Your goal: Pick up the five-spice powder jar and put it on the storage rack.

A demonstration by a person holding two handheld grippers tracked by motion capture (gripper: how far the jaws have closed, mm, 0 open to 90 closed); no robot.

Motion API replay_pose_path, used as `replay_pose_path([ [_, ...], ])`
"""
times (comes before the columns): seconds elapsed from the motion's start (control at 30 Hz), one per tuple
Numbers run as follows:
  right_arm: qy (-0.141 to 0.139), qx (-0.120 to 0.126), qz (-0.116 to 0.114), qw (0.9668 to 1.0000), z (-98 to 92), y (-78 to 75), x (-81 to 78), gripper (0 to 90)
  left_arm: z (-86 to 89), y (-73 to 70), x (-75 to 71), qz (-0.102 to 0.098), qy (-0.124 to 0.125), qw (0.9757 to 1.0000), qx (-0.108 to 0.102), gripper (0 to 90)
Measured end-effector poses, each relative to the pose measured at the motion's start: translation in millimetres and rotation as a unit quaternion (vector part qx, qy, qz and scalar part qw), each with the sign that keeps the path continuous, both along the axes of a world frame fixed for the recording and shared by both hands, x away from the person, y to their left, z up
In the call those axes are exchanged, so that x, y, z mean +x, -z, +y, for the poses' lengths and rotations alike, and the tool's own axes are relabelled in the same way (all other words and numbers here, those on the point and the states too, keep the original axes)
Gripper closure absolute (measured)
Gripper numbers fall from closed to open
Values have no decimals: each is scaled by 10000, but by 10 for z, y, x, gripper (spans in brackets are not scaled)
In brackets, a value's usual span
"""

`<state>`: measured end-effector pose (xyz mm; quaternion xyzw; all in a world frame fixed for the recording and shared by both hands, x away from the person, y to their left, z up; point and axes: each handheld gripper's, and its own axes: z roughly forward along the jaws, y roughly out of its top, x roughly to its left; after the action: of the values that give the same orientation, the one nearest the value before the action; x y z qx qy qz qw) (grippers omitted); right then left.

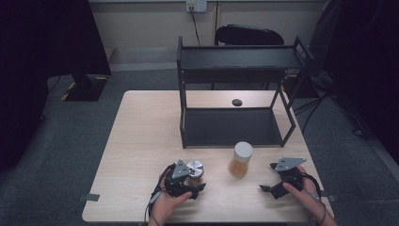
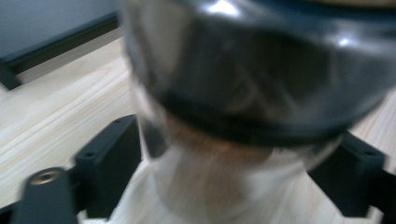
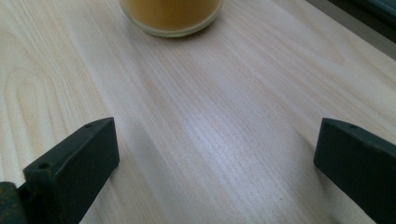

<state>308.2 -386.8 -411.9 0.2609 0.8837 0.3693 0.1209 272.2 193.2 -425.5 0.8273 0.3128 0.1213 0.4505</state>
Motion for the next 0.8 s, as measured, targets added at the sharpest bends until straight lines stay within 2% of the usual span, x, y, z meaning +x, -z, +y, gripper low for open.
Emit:
replay_pose_path([
  [0.07, 0, 0, 0, 10000, 0, 0, 0, 0, -2, 22, 2, -39, -56, 10000, -54, 279],
  [0.23, 1, 0, 0, 10000, 0, 0, 0, 0, -10, 42, -34, -173, -51, 9998, -27, 300],
  [0.3, 1, 0, 0, 10000, 0, 0, 0, 0, -8, 50, -39, -149, -109, 9998, -84, 303],
  [0.47, 2, 0, 2, 10000, 0, -1, 0, 0, -45, 3, -24, -121, -152, 9998, -6, 306],
  [0.53, 1, 0, 0, 10000, 0, 0, 0, 0, -41, -7, -3, -87, -156, 9998, -54, 307],
  [0.57, 1, 0, 1, 10000, 0, 0, 0, 0, -36, -18, 23, -45, -170, 9998, -115, 307],
  [0.67, 1, 0, 0, 10000, 0, 0, 0, 0, -53, -70, 80, 15, -178, 9998, -88, 308],
  [0.8, 1, -1, 1, 10000, 0, 0, 0, 0, -72, -126, 147, 14, -156, 9998, -147, 308],
])
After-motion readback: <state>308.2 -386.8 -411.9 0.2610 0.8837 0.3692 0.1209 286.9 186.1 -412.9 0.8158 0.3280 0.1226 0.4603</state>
